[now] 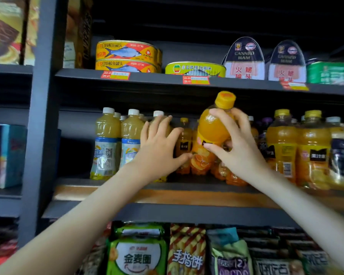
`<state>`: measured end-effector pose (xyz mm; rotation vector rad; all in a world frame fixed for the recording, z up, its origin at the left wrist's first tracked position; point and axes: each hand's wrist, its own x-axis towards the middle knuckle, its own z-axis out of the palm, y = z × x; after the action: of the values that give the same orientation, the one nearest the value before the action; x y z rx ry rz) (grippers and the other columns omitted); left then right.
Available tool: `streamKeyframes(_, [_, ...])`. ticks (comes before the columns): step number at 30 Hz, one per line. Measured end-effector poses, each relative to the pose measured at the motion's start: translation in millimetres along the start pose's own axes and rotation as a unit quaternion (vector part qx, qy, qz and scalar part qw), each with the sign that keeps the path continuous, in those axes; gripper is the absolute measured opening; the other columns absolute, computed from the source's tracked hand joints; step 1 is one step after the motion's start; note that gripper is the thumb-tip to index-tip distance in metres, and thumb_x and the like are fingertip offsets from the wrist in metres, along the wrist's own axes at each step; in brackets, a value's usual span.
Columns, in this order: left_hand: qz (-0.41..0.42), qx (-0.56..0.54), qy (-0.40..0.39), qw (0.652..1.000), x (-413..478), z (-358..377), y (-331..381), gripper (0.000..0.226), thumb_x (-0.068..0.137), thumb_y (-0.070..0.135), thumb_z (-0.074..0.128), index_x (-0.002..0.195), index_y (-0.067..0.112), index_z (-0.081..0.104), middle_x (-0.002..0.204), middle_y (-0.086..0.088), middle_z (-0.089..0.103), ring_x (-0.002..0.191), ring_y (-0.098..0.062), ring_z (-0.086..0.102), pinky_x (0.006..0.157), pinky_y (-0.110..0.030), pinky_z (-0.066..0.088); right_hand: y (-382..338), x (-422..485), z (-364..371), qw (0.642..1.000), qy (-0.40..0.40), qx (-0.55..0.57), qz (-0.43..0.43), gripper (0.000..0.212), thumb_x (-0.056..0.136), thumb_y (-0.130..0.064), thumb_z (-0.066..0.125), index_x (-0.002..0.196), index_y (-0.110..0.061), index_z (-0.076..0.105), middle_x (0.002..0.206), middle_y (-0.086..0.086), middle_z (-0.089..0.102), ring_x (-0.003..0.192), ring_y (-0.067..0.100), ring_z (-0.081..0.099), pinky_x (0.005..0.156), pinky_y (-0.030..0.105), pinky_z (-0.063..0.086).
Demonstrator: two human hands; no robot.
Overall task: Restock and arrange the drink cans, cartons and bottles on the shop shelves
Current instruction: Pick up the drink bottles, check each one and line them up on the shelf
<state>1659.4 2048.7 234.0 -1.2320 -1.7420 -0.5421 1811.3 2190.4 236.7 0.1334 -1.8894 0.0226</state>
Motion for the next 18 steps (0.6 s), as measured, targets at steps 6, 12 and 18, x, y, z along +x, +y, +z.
streamKeyframes(6, [-0.024,-0.122,0.095,0.988,-20.6,-5.1,58.7,0.067,0.080,0.063,0.042,0.125,0.016,0.062,0.133,-0.012,0.056,0.133,-0.035,0.042,0.106,-0.050,0.032,-22.1,-31.9,-53.3,0.989,0.121,0.082,0.015,0.074,0.079,-0.019,0.078,0.132,-0.045,0.034,0.145,0.004,0.023,0.130,0.010,0.033,0.089,0.038,0.056])
streamKeyframes(12, [-0.103,-0.417,0.011,0.903,-71.2,-36.0,127.1,0.050,0.085,0.057,0.060,0.129,0.037,0.047,0.122,0.016,0.055,0.109,0.001,0.056,0.090,-0.028,0.053,-42.1,-77.5,-106.6,0.936,0.177,0.292,0.090,0.071,0.085,-0.012,0.073,0.137,-0.036,0.032,0.144,0.012,0.036,0.124,0.030,0.050,0.093,0.044,0.053])
streamKeyframes(18, [-0.132,-0.569,0.008,0.811,-150.6,-42.0,187.9,0.057,0.075,0.037,0.075,0.123,0.032,0.044,0.110,0.024,0.060,0.101,-0.004,0.063,0.082,-0.026,0.053,-66.7,-153.2,-130.4,0.772,0.152,0.530,0.314,0.074,0.079,-0.014,0.065,0.141,-0.037,0.032,0.136,0.000,0.050,0.115,0.022,0.062,0.077,0.043,0.058])
